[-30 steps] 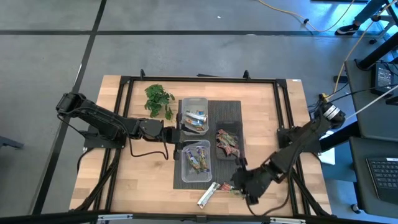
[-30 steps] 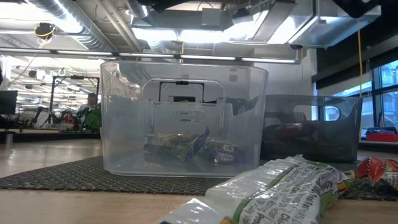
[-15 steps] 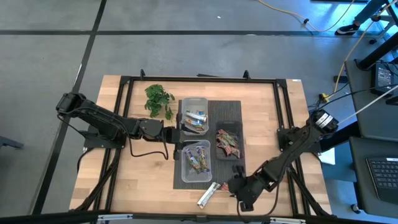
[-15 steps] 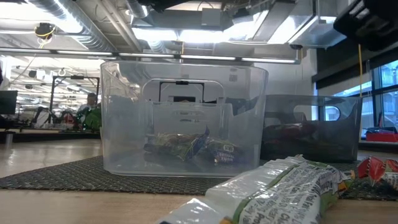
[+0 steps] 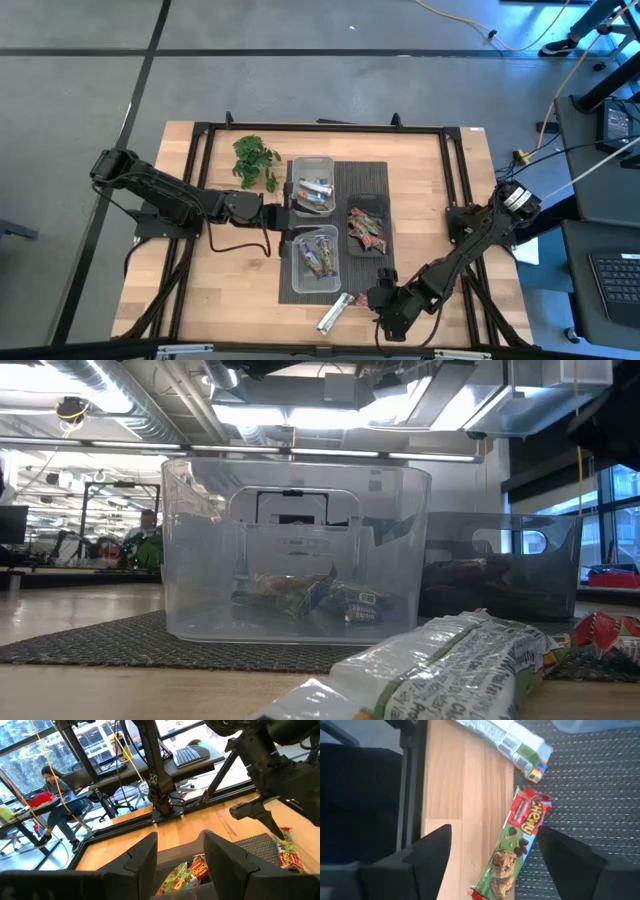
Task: Pick and place Granola Bars by type
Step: Put the red granola bar into the black bin
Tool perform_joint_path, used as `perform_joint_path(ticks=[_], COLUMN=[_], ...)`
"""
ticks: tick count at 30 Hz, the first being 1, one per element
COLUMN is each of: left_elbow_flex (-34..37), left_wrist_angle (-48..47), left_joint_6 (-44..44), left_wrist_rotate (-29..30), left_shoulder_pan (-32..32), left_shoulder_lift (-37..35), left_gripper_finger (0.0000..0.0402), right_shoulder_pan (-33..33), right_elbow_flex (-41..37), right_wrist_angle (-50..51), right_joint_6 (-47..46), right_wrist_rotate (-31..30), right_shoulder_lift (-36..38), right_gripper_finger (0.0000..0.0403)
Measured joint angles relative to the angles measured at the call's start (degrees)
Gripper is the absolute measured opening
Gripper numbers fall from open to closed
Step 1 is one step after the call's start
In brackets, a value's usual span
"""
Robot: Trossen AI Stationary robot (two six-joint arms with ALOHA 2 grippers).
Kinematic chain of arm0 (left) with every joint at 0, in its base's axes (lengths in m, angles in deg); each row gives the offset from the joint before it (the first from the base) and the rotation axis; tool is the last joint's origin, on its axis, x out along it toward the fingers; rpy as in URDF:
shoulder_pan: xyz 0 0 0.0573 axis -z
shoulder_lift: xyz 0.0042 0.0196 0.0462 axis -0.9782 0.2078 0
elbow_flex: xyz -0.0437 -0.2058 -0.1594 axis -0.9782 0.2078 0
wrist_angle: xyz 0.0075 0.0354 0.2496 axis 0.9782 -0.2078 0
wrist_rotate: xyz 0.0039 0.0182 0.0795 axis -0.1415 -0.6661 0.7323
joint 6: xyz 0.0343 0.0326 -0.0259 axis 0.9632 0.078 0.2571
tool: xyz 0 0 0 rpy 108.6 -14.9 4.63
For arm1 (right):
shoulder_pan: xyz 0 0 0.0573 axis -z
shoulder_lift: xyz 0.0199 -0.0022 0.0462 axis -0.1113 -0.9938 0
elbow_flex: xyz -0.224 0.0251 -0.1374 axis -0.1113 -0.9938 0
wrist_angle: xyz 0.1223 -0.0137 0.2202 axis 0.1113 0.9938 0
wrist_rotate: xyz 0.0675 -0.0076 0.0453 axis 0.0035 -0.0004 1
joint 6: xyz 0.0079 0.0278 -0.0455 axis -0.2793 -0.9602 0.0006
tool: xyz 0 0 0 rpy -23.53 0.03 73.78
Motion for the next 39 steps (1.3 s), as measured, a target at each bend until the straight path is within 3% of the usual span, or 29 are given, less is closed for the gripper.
perform_joint_path(ticks=[14,23,39], left_elbow_flex=[0.0,0.0,0.0], left_wrist_angle=[0.0,0.0,0.0], left_joint_6=[0.0,0.0,0.0], left_wrist_rotate=[0.0,0.0,0.0], left_shoulder_pan=[0.0,0.0,0.0], left_shoulder_lift=[0.0,0.0,0.0], left_gripper_finger=[0.0153,0.0151,0.0148], right_shoulder_pan=[0.0,0.0,0.1], right_elbow_flex=[0.0,0.1,0.1], right_wrist_angle=[3.0,2.3,3.3], right_joint_6=[-0.1,-1.3,-1.2], right_wrist_rotate=[-2.2,0.0,-0.1], right_shoulder_lift=[-5.0,-8.5,-8.5], right_gripper_finger=[0.0303,0.0298,0.0156])
